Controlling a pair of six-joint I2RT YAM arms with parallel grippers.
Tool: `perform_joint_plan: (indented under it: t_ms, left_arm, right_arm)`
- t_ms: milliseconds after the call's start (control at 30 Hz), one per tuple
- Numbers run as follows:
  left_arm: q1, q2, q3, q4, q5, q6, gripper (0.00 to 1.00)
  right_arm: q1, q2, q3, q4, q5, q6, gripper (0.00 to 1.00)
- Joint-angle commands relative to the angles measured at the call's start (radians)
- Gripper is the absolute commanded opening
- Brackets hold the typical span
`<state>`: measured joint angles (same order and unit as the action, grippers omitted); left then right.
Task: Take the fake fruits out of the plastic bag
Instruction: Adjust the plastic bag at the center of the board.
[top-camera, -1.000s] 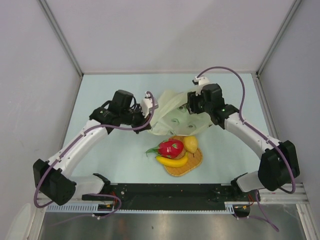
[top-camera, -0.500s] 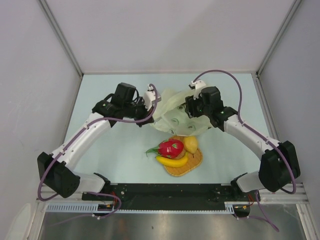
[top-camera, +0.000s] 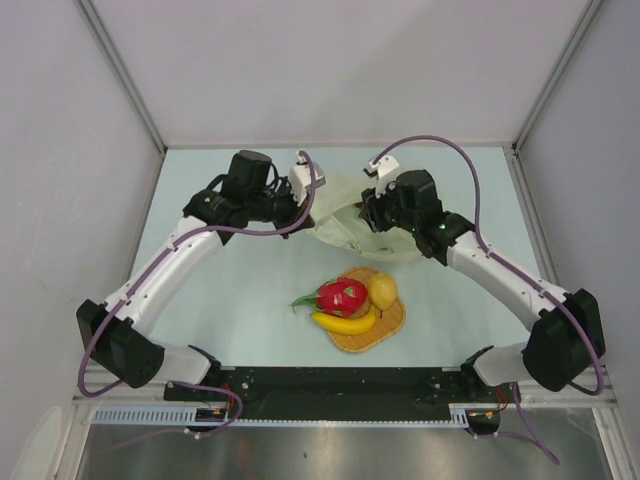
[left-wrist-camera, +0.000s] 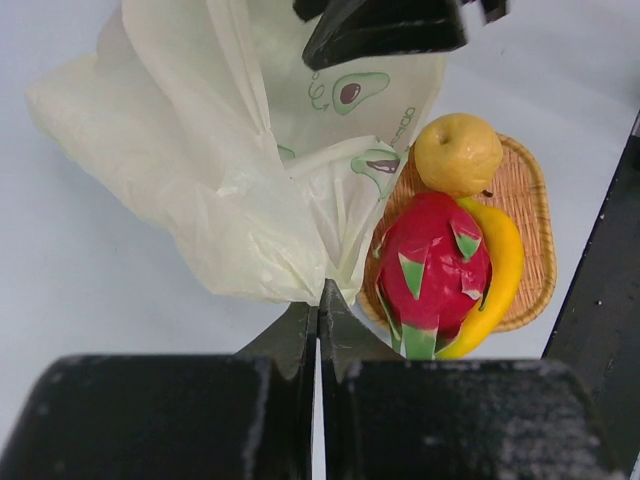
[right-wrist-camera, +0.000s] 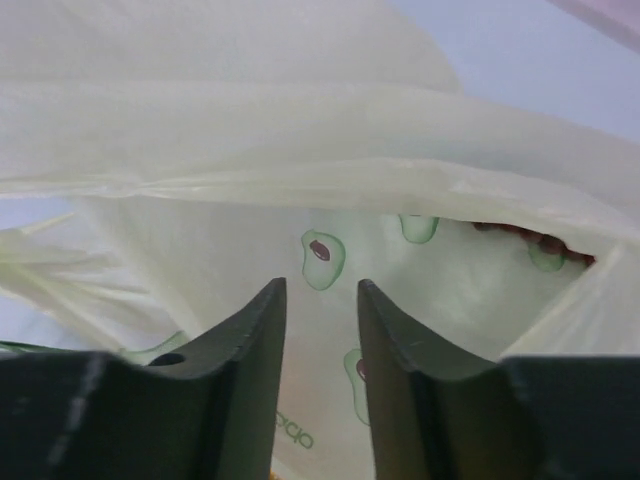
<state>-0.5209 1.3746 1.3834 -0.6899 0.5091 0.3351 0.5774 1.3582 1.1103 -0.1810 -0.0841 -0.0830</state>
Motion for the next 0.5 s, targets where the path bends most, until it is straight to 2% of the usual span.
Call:
perform_joint_plan:
  t_ms: [0,267,400,467]
  left_arm:
    - [-0.001,-0.016,0.055,0.044,0.039,-0.022,0.00]
    - [-0.001,-0.029,0.075,0.059,0.051,-0.033,0.00]
    - [-0.002,-0.045,0.063,0.056,0.055,-0.033,0.00]
    - [-0.005,-0.051,0.051,0.062,0.052,-0.033,0.00]
  right_arm:
    - [-0.051,0.122,0.037,0.014,-0.037,0.054,0.32]
    - [-0.181,0.369,0.131,0.095,0.050,0.034,0.29]
    - [-0.293,0.420,0.183,0.210,0.185,-0.004,0.28]
    - [-0.310,0.415,0.206,0.209,0.188,-0.029,0.29]
